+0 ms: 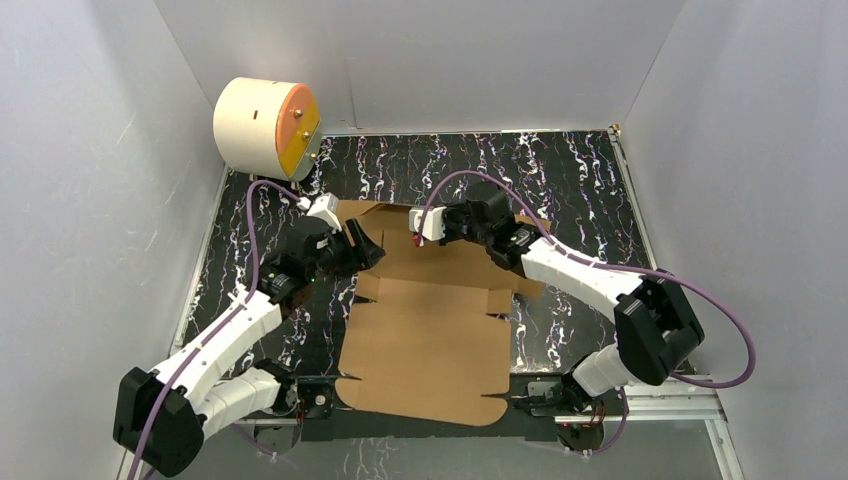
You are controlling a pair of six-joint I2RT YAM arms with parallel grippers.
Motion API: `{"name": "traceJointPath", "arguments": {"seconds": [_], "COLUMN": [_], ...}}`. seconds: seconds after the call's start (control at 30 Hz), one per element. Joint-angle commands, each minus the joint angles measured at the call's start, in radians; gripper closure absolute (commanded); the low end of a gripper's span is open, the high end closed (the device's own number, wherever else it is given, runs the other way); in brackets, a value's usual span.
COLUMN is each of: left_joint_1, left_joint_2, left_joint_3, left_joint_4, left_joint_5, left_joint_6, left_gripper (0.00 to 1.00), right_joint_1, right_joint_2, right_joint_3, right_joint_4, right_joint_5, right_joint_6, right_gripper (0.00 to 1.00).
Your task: Fold the paper box
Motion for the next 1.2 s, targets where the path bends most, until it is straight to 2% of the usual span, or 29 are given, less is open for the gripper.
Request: {"name": "traceJointPath", "arguments": {"seconds": [0.0, 0.3, 0.5, 0.83, 1.17], "left_joint_1": [-0.006, -0.030, -0.043, -0.055, -0.063], "left_joint_2": [-0.021, 0.090, 0.148, 0.207, 0.308], "left_joint_3": [-0.026, -0.122, -0.196, -0.274, -0.318], "left_joint_4": [0.002, 0.151, 0.231, 0.298, 0.402], "left_joint_5": [0.008, 0.027, 0.008, -0.029, -0.104], "left_joint_6": [-0.031, -0.061, -0.087, -0.104, -0.163], "left_gripper": [0.43, 0.47, 0.58, 0.71, 0.73], "right_joint_1": [-0.004, -0.001, 0.034, 0.087, 0.155], "right_joint_2": [-0.024, 0.025, 0.019, 0.005, -0.073], "right_joint_3": [-0.022, -0.091, -0.179, -0.229, -0.247], "right_joint_4": [0.285, 0.411, 0.525, 0.547, 0.512], "right_joint_5": [0.090, 0.082, 0.104, 0.162, 0.201], "right_joint_6": [-0.156, -0.232, -0.254, -0.287, -0.321], "right_gripper": [1.00, 1.00, 1.00, 1.00, 1.00]}}
